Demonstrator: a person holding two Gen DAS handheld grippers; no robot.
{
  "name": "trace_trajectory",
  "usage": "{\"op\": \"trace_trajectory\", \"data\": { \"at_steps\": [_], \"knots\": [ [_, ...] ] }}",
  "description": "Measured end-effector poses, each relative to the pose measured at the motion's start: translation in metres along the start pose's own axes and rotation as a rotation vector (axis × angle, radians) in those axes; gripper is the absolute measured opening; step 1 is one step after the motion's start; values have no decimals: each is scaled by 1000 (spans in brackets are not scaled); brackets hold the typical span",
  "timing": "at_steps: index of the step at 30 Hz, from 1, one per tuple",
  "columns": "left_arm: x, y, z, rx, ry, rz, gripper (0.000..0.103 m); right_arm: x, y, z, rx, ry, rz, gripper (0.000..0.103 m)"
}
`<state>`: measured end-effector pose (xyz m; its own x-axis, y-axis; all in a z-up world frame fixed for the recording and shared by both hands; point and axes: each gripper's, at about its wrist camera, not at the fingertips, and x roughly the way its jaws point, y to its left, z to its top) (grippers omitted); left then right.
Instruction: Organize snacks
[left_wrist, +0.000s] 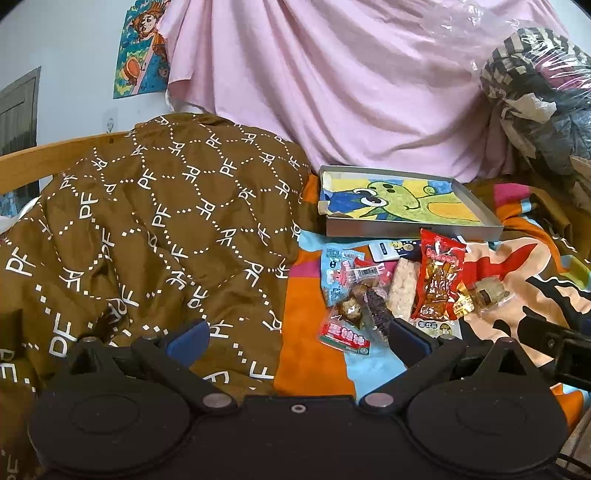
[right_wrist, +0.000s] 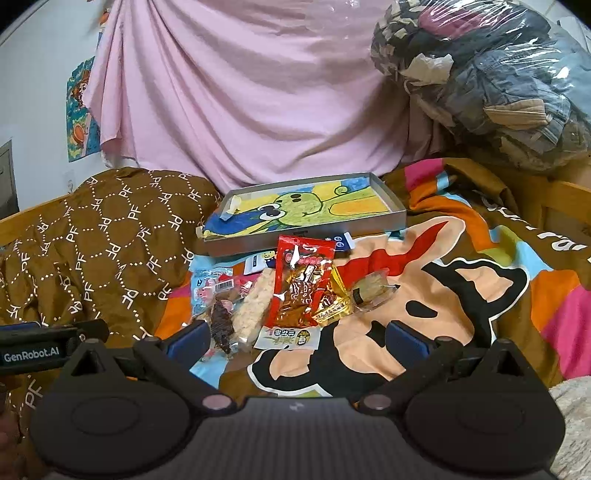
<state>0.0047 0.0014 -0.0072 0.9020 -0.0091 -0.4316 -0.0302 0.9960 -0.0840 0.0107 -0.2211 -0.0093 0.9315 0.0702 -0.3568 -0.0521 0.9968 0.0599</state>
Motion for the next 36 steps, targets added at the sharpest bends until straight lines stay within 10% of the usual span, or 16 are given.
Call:
{"op": "trace_trajectory", "data": {
  "at_steps": [15, 36],
  "knots": [
    [31, 10, 10, -1, 64, 31, 102, 33, -27, 28, 177, 46, 238, 103],
    [148, 16, 44, 87, 165, -65, 102, 140, 48, 13, -424, 199, 270, 103]
  ]
}}
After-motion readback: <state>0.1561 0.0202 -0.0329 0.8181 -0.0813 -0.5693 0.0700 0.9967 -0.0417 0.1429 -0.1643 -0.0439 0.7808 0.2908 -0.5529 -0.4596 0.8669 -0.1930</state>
